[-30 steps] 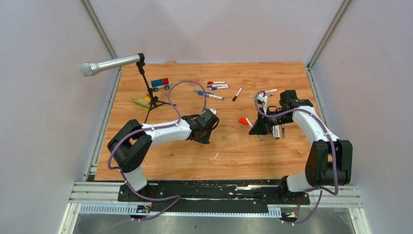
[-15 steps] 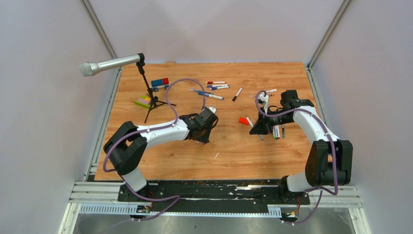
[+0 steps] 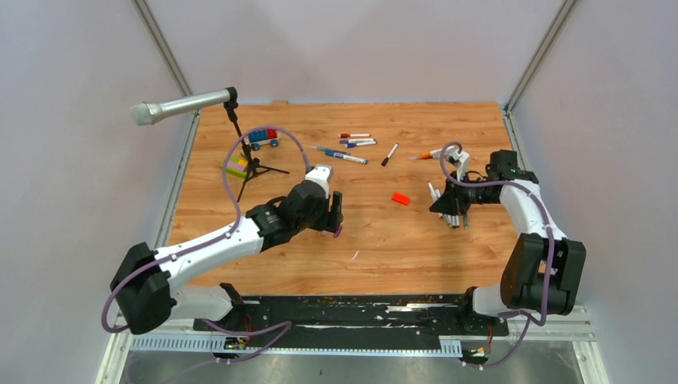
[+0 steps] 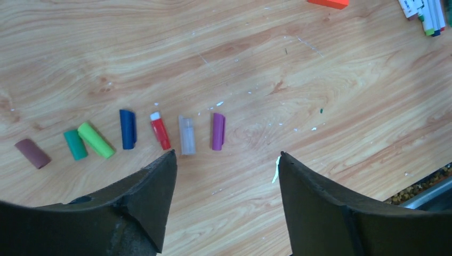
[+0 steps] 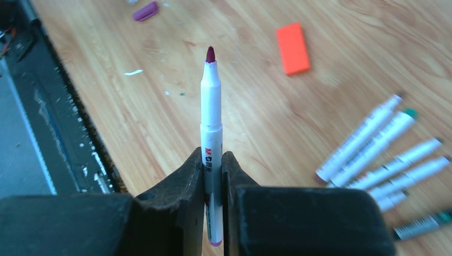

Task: Open the pen caps
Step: Place the pen cap at the center of the board, then place the pen at the center of the board.

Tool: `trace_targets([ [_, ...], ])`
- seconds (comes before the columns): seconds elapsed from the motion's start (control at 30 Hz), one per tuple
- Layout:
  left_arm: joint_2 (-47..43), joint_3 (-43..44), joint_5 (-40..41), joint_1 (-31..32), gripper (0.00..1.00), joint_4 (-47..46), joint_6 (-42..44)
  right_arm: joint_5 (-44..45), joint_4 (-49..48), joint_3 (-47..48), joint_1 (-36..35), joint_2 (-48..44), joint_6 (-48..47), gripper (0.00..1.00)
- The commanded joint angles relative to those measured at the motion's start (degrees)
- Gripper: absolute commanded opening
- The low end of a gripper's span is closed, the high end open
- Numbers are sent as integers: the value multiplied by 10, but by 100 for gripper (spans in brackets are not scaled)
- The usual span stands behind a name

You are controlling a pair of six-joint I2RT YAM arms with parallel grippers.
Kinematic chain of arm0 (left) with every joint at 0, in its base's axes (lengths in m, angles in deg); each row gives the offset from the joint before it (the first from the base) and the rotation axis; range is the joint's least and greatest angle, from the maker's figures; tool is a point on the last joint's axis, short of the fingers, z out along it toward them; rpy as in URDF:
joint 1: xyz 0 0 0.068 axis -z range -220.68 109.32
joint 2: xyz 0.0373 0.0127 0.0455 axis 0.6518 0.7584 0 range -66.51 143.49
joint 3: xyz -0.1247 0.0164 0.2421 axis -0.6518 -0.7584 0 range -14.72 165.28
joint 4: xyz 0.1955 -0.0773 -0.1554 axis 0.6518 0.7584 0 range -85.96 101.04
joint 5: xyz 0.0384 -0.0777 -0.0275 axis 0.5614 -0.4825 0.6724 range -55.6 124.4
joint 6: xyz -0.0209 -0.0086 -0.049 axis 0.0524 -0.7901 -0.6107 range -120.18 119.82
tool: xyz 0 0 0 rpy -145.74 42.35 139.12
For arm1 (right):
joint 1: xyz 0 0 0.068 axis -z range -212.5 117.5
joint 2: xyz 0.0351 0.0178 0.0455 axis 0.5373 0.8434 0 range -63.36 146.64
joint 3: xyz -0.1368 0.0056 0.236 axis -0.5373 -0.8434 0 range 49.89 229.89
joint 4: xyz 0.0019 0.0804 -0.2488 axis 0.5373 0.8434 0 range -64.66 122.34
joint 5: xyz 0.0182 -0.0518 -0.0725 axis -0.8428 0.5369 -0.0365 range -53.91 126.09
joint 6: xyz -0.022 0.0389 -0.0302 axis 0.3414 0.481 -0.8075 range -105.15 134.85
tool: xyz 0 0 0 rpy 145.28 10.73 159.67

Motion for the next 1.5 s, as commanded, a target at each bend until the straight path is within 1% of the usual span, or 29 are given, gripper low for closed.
trace_targets([
  [0.0, -60, -55, 28, 0, 81, -63, 4, 47, -81, -12, 48, -28, 65, 1],
  [0.07, -80, -77, 35, -3, 89, -76, -2, 80, -110, -22, 75, -33, 94, 1],
  [0.13, -97, -94, 38, -8, 94, -82, -9, 111, -141, -30, 97, -37, 126, 1],
  [0.3, -129, -119, 36, -13, 94, -90, -15, 194, -204, -52, 132, -31, 184, 3],
  [0.47, -157, -136, 43, -14, 95, -93, -16, 291, -248, -58, 135, -4, 235, 6],
  [0.57, -169, -147, 48, -15, 96, -98, -18, 327, -258, -56, 135, 18, 252, 10],
  [0.87, -166, -150, 47, -15, 96, -104, -21, 356, -268, -53, 135, 64, 275, 15],
  [1.13, -169, -150, 49, -15, 96, -97, -18, 356, -252, -36, 135, 105, 284, 20],
  [1.47, -174, -151, 49, -15, 96, -94, -17, 348, -247, -31, 135, 108, 286, 23],
])
